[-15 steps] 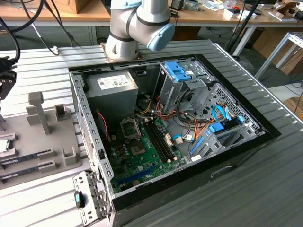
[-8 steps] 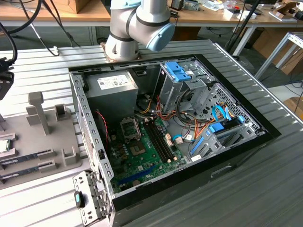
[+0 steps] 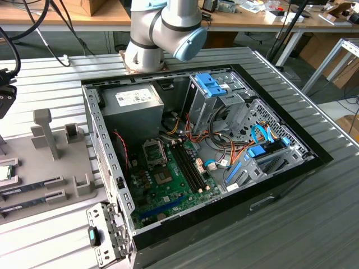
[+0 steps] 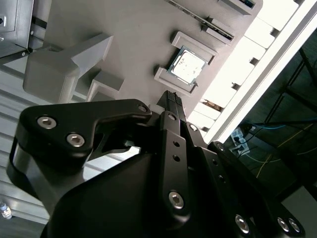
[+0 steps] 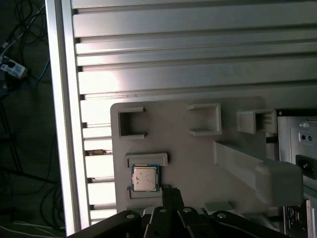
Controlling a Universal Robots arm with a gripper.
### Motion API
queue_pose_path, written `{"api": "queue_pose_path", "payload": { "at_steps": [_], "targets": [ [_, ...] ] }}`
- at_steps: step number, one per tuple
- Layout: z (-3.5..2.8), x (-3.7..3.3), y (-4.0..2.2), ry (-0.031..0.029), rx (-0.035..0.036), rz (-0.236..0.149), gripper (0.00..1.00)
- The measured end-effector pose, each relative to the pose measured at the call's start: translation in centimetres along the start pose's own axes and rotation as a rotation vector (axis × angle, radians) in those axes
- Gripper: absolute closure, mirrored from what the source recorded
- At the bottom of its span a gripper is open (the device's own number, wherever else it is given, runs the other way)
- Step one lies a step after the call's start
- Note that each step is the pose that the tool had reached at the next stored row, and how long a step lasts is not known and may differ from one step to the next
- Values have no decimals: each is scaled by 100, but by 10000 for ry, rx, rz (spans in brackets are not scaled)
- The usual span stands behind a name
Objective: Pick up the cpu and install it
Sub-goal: 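Pick up the cpu and move it towards the insertion slot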
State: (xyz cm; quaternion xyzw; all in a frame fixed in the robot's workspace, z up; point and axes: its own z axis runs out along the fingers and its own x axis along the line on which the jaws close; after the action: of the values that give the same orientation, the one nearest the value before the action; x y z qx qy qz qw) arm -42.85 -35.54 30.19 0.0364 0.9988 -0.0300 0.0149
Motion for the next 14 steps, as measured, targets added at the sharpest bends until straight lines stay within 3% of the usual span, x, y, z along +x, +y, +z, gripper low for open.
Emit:
{"api": "queue_pose_path", "payload": {
  "at_steps": [6, 11, 14],
  "targets": [
    [1, 0, 0, 0, -1, 0, 89],
    [1, 0, 0, 0, 0, 0, 52],
    [2, 0, 0, 0, 0, 0, 52]
  ]
}}
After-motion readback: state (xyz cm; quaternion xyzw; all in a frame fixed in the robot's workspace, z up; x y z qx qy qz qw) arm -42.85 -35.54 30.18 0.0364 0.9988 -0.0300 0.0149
